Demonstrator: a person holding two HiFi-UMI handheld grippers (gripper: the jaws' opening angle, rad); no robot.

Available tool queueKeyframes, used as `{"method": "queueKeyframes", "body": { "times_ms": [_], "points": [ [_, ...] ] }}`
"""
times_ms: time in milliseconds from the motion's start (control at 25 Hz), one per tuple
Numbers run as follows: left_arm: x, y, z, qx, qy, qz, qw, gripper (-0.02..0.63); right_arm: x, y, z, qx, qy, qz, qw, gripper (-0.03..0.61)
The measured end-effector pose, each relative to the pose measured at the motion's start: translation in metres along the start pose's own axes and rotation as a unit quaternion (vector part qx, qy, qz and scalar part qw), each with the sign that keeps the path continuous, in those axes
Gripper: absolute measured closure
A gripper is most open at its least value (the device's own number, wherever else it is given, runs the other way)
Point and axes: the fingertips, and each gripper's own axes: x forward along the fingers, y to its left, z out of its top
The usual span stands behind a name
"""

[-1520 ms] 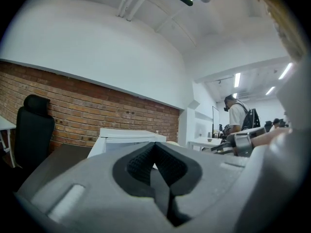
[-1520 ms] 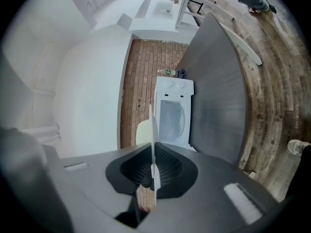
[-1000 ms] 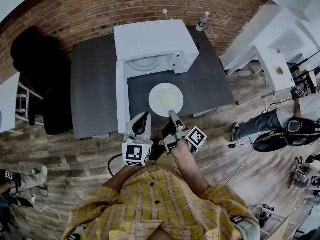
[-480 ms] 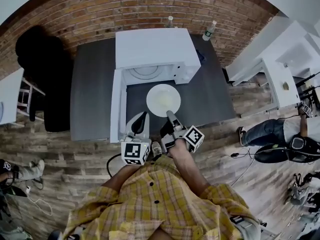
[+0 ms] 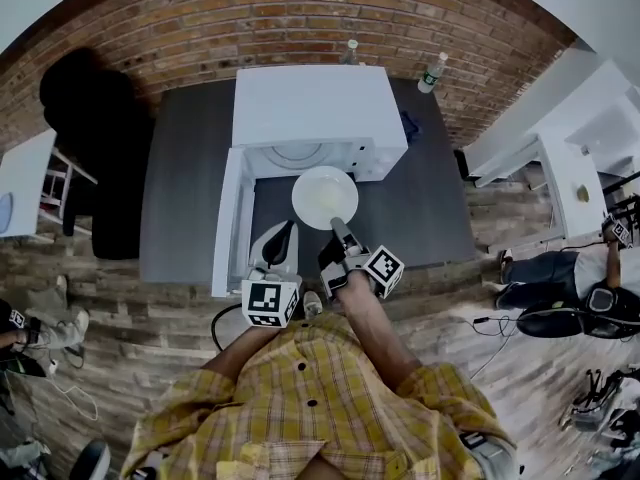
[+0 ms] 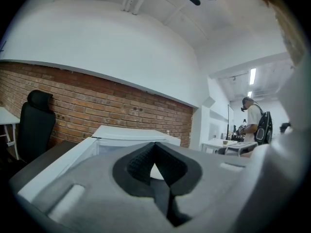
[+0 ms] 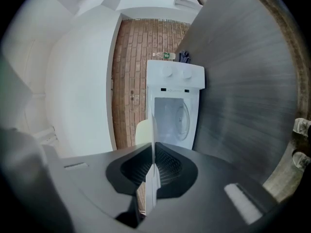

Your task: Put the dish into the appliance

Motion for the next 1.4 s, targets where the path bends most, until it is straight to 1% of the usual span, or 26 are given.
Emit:
{"method": "queueKeyframes", "body": {
  "times_ms": [240,440,840,1000,1280,1400],
  "points": [
    [0.01,0.003,-0.003,-0.001,0.002,0.004,1.0,0.617,0.023,-0.022,0.015,-0.005,0.001,-0.006,1.0,0.555],
    [0.015,0.011,-0.005,0.0,0.003,0.016,0.9999,0.617,0.044,-0.038,0.026,-0.009,0.002,-0.007,1.0,0.555],
    [0.022,0.029,-0.008,0.004,0.008,0.034,0.9994,0.617,0.092,-0.074,0.035,-0.002,0.011,-0.025,1.0,0.561],
    [0.023,0.035,-0.01,0.003,0.01,0.041,0.9991,0.617,0.106,-0.087,0.04,-0.007,0.01,-0.034,0.999,0.561],
    [0.024,0.042,-0.012,0.003,0.013,0.051,0.9986,0.617,0.134,-0.106,0.046,0.002,0.007,-0.04,0.999,0.562],
    [0.028,0.046,-0.015,0.0,0.016,0.057,0.9983,0.617,0.145,-0.115,0.049,0.016,0.006,-0.043,0.999,0.561]
  ]
}}
